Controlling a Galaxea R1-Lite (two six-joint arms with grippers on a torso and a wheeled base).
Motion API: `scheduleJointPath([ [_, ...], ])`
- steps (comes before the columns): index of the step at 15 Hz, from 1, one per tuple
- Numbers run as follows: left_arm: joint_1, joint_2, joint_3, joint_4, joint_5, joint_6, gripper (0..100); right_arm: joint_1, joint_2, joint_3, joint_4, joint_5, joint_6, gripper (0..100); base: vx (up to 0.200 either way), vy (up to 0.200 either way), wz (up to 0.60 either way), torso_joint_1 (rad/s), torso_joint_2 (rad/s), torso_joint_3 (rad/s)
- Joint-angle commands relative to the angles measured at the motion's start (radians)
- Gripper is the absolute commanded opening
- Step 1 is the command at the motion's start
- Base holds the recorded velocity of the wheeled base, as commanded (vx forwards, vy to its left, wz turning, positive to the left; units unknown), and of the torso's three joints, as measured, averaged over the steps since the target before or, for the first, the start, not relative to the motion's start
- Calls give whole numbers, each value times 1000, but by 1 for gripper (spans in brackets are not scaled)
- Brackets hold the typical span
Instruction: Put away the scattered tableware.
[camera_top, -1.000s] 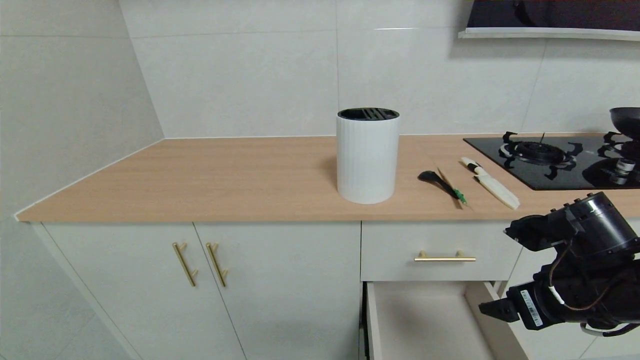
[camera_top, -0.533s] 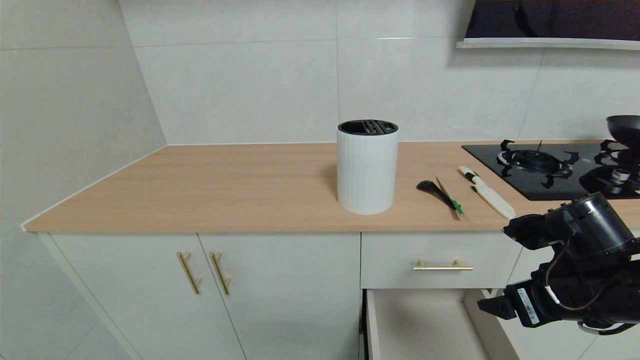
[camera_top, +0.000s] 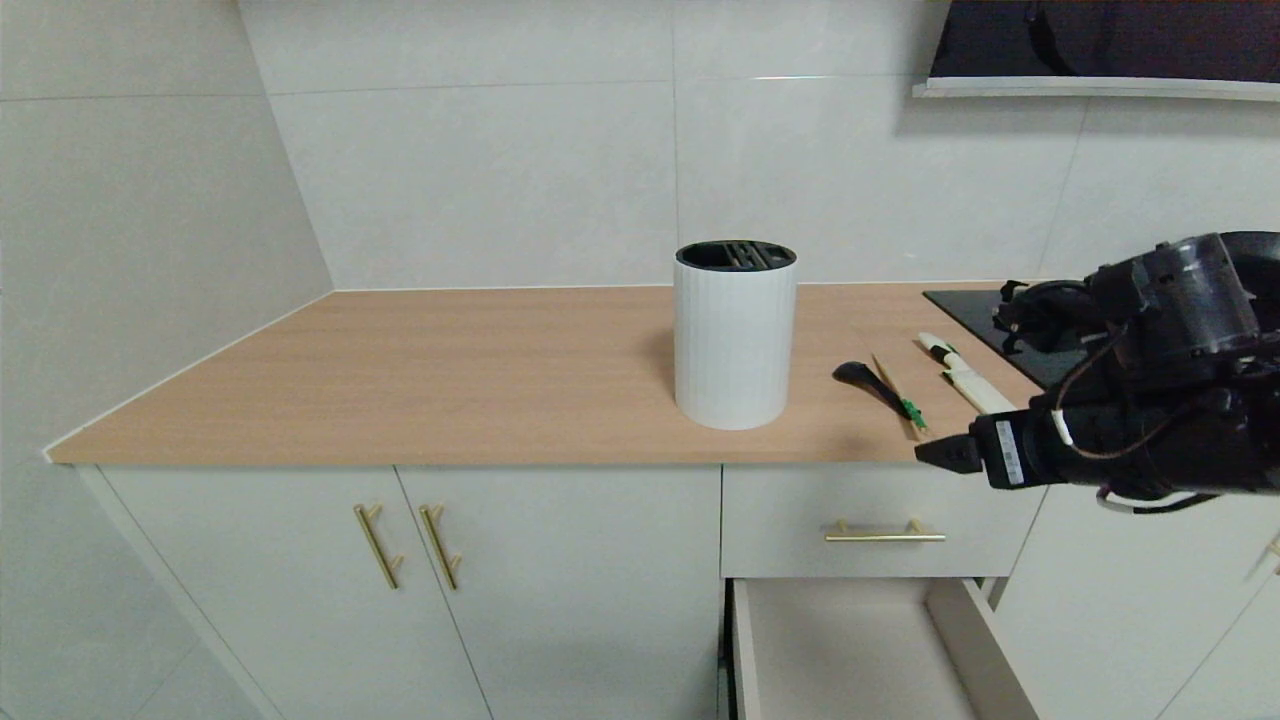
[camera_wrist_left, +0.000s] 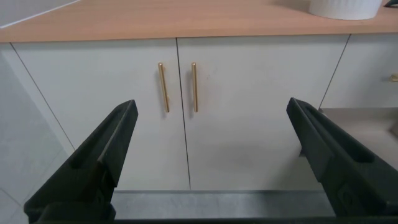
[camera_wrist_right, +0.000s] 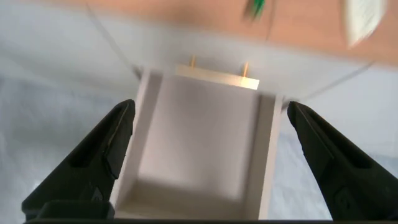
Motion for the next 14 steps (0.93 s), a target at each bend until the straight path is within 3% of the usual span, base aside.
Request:
scheduleJointPath([
  [1, 0, 0, 0, 0, 0, 0, 100, -46, 116, -109, 21, -2, 4, 100, 0, 0, 0, 0, 0, 0],
  [3, 0, 0, 0, 0, 0, 0, 100, -83, 165, -159, 22, 4, 9, 100, 0, 0, 0, 0, 0, 0],
  [11, 0, 0, 0, 0, 0, 0, 100, -86, 361, -287, 13, -39, 165, 100, 0, 0, 0, 0, 0, 0],
  [14, 0, 0, 0, 0, 0, 0, 100, -95, 412, -294, -55, -59, 168, 100, 0, 0, 0, 0, 0, 0],
])
